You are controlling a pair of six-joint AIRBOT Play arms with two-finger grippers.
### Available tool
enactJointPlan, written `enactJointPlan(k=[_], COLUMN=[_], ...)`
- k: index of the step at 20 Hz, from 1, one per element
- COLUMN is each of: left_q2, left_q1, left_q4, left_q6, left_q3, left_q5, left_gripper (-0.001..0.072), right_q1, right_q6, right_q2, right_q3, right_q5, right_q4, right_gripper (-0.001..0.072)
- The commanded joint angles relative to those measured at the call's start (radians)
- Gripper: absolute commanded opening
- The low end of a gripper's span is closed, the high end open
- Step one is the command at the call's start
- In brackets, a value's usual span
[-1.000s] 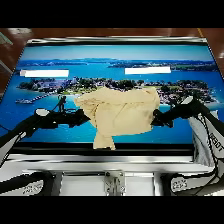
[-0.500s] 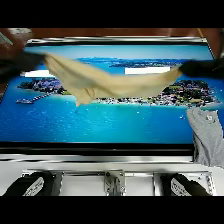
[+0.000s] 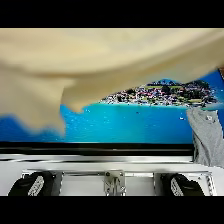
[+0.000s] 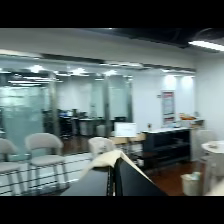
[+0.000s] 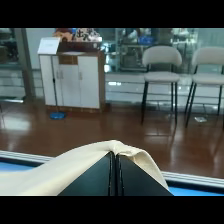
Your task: Fold the shirts.
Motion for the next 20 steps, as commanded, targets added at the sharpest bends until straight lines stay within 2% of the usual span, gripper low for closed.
enactJointPlan(k=[1, 4, 7, 10, 12, 15, 16, 18, 20], left_q2=[0.064, 0.068, 0.064, 0.063, 0.037, -0.076, -0.138, -0.278, -0.403], left_q1=[0.008, 0.008, 0.008, 0.008, 0.008, 0.008, 0.006, -0.008, -0.02], left_q4=[0.291, 0.459, 0.528, 0.571, 0.57, 0.528, 0.483, 0.407, 0.342], left_q6=[-0.192, -0.276, -0.29, -0.32, -0.354, -0.374, -0.359, -0.222, -0.193], left_q3=[0.054, 0.042, -0.104, -0.398, -0.621, -0.871, -0.921, -0.945, -0.94], left_q5=[-0.047, -0.286, -0.512, -0.544, -0.46, -0.242, -0.148, -0.018, 0.077], left_gripper=[0.0036, 0.0036, 0.0036, 0.0036, 0.0036, 0.0036, 0.0037, 0.0037, 0.0037], right_q1=[0.001, 0.001, 0.001, 0.001, 0.001, 0.004, 0.011, 0.04, 0.079], right_q6=[0.059, 0.089, 0.124, 0.132, 0.146, 0.183, 0.187, 0.187, 0.187], right_q2=[0.064, 0.036, -0.079, -0.219, -0.32, -0.522, -0.595, -0.723, -0.824], right_q3=[0.023, 0.022, 0.011, -0.113, -0.237, -0.357, -0.357, -0.357, -0.357], right_q5=[0.153, 0.328, 0.563, 0.6, 0.507, 0.262, 0.181, -0.028, -0.215], right_q4=[-0.121, -0.209, -0.208, -0.206, -0.205, -0.122, -0.08, 0.034, 0.124], right_gripper=[0.006, 0.006, 0.006, 0.006, 0.006, 0.006, 0.006, 0.006, 0.006])
